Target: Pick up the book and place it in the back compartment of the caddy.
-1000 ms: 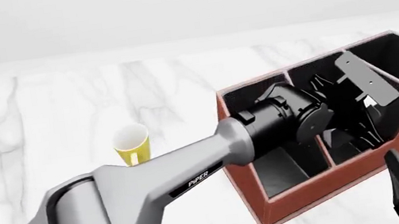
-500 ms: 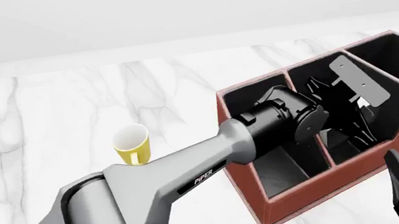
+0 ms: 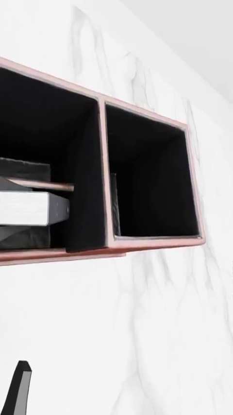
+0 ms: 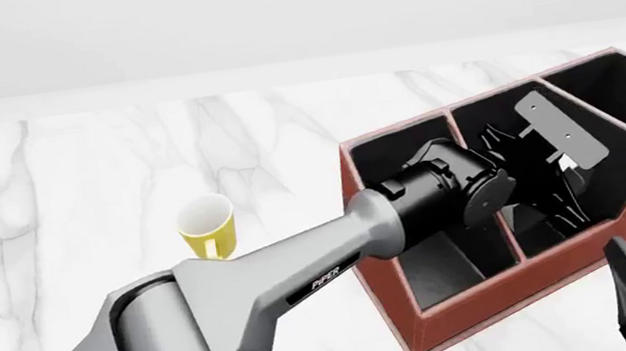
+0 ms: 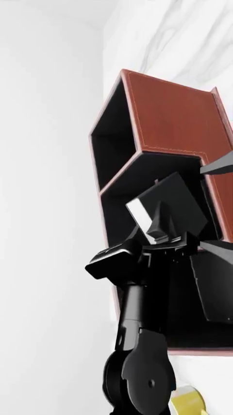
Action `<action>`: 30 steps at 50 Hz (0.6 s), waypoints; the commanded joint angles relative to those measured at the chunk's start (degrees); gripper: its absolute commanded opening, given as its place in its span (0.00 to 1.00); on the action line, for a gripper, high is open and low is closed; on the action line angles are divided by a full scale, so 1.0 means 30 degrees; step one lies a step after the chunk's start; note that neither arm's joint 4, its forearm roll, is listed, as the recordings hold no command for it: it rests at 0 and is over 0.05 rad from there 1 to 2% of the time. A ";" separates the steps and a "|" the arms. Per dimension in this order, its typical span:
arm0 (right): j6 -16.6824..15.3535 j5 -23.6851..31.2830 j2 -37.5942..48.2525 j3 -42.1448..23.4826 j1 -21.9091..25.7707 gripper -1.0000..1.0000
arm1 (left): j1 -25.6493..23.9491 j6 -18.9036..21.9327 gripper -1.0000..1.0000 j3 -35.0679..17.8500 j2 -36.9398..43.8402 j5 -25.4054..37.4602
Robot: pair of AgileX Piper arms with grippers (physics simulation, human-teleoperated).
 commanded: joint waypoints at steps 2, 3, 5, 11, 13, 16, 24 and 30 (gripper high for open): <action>0.0025 0.0353 -0.0323 0.0004 -0.0031 1.00 | -0.0022 0.0096 0.00 -0.0107 0.0786 -0.0130; 0.0031 0.0333 -0.0297 0.0004 -0.0031 1.00 | -0.0008 0.0097 0.00 -0.0143 0.0831 -0.0148; 0.0035 0.0300 -0.0257 0.0004 -0.0034 1.00 | 0.0020 0.0085 0.00 -0.0263 0.0957 -0.0130; 0.0054 0.0343 -0.0298 0.0004 -0.0027 1.00 | 0.0220 0.0095 0.00 -0.0878 0.1392 -0.0003; 0.0049 0.0350 -0.0310 0.0004 -0.0032 1.00 | 0.0209 0.0152 0.00 -0.0791 0.1393 -0.0082; 0.0062 0.0385 -0.0342 0.0004 -0.0036 1.00 | 0.0349 0.0232 0.00 -0.1213 0.1681 0.0062; 0.0071 0.0288 -0.0242 0.0004 -0.0040 1.00 | 0.0669 0.0399 1.00 -0.2418 0.2332 0.0591; 0.0069 0.0175 -0.0126 0.0004 -0.0038 1.00 | 0.0647 0.0300 1.00 -0.2234 0.1846 0.0519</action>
